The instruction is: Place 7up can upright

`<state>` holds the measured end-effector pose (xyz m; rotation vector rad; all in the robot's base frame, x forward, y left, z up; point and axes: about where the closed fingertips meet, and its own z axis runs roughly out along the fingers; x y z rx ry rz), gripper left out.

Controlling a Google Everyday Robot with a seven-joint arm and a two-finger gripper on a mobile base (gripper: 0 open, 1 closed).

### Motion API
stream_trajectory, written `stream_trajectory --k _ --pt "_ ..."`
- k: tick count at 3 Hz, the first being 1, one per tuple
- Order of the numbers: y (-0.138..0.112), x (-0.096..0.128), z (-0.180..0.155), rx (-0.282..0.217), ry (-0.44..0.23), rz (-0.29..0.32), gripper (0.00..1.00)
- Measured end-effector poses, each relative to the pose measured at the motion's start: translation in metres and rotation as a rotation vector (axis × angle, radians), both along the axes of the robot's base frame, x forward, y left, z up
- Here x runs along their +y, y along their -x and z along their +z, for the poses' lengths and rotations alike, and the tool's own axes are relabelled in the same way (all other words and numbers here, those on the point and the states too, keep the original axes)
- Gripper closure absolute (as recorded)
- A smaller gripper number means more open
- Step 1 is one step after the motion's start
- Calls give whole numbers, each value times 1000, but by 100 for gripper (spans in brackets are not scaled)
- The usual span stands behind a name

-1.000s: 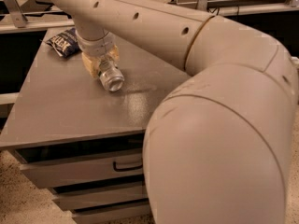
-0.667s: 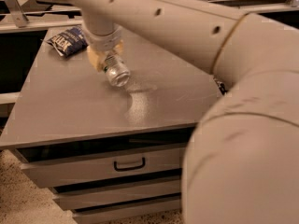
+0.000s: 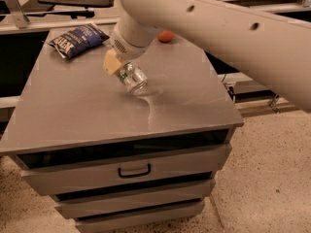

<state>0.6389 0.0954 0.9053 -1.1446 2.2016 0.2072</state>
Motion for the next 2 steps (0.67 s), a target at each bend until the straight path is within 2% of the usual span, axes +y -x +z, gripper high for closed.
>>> stream_trajectory --k 1,2 --pt "-2 17 9 -44 -223 92 100" --pt "-30 13 48 -146 -522 104 100"
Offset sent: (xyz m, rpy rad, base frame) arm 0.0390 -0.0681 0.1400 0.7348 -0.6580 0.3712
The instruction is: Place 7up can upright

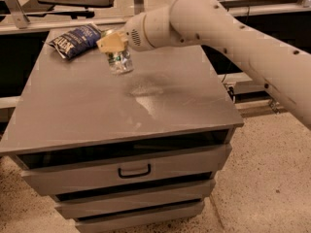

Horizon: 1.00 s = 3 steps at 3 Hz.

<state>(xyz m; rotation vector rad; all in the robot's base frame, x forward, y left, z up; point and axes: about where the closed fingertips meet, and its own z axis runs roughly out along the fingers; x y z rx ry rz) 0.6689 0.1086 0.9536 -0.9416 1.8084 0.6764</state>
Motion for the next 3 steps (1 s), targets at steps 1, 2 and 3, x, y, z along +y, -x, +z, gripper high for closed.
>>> stream_trajectory --k 1,2,3 --pt "-27 -50 13 -65 -197 -36 100" --pt "-16 -65 23 -194 -223 23 100" --pt "-9 -53 33 -270 -200 62 100"
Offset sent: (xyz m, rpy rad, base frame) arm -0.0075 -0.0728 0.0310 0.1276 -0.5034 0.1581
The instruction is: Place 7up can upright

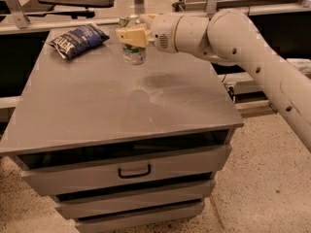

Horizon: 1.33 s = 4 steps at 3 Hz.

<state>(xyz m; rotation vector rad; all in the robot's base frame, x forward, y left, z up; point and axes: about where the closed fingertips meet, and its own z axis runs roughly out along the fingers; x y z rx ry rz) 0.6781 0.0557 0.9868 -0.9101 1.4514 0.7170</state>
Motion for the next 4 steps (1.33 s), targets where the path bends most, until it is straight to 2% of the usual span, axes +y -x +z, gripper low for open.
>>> stream_trajectory --k 1,3,4 --pt "1 -1 -10 -12 -15 46 100" --pt "24 11 -26 -68 -30 187 100" --pt "36 13 -38 -83 -25 234 85"
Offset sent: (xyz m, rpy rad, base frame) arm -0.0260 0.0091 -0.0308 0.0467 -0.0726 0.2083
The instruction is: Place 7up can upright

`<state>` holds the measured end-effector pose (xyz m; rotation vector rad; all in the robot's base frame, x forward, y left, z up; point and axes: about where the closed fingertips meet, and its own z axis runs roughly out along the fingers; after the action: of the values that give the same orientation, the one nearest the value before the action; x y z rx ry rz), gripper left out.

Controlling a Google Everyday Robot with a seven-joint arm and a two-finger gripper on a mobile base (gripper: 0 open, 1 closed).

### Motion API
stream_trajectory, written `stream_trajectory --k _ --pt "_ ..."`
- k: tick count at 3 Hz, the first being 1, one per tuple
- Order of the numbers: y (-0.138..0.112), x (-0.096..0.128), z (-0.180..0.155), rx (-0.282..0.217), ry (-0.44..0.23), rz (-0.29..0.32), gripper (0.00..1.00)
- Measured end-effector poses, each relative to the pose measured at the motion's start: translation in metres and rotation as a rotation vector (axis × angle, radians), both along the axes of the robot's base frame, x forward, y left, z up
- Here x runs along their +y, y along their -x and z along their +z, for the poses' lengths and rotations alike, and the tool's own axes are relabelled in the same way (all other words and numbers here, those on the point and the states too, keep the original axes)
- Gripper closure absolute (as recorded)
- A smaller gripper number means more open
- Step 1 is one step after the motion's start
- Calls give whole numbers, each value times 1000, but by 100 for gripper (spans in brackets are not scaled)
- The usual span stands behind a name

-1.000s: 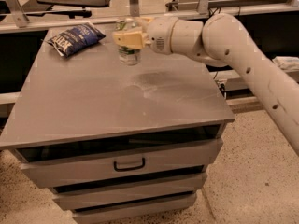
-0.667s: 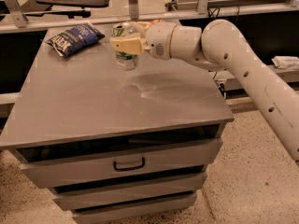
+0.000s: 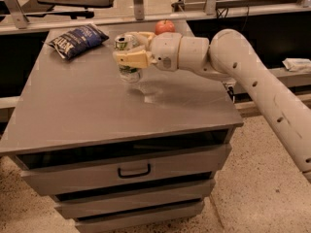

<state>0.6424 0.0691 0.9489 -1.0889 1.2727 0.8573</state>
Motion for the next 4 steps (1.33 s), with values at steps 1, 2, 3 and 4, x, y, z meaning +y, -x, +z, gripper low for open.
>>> stream_trajectory --k 1,2,3,4 --pt "8 2 -12 -7 -9 29 61" --pt "15 2 -21 -11 -14 47 38" --pt "21 1 -28 -11 -17 60 15" --pt "26 -1 -34 -7 -17 67 0"
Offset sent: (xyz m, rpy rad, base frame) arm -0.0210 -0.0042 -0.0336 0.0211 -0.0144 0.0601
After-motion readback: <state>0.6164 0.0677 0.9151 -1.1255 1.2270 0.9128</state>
